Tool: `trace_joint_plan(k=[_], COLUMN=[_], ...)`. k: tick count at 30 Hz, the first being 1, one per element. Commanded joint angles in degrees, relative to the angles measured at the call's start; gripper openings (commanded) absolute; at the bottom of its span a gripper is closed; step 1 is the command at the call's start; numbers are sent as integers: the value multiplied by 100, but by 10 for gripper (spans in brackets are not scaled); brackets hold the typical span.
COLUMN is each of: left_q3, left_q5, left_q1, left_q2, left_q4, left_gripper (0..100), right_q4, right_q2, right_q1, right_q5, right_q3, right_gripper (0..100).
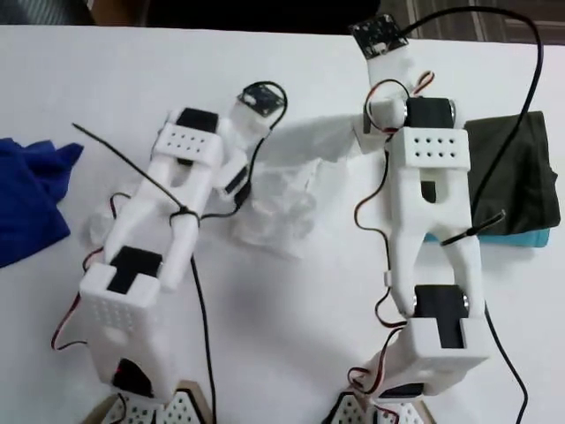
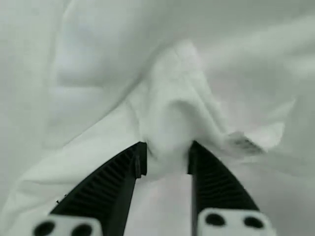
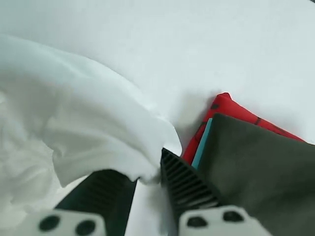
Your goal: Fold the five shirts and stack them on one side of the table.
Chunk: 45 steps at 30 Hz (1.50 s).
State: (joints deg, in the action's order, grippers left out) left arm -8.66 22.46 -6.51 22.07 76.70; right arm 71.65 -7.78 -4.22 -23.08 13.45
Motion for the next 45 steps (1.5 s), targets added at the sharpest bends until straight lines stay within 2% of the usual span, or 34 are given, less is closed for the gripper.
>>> trace_joint_plan(k=[1,7,13,18,24,29,32,35,38,45], left_q3=[-22,-13,-48,-22,-48,-470,-1015,-1200,-1200,-1200], left_q5=[35,88,853,1231,1741,2154,2004,1319,888,809], left_q1=[360,1108,1266,1266,1574,2400,2585,2295,1670,229], left_q2=[-88,-97,-97,-193,-809,-1538,-1705,-1574,-1125,-9], left_q4=[105,1196,2488,2558,2558,2549,2356,1969,1776,1987], left_gripper=[23,24,24,38,265,265,264,264,264,264], right_q4=[-101,-101,-110,-110,-110,-110,-136,-224,-224,-365], right_q2=[374,374,374,374,374,374,374,356,242,-75], right_q1=[163,163,163,136,163,127,127,127,127,119], right_q5=[-44,-44,-44,-44,-44,-44,-44,-35,-35,-35], right_q3=[53,62,62,53,53,53,53,26,53,70], right_gripper=[20,20,20,20,20,20,20,20,20,20])
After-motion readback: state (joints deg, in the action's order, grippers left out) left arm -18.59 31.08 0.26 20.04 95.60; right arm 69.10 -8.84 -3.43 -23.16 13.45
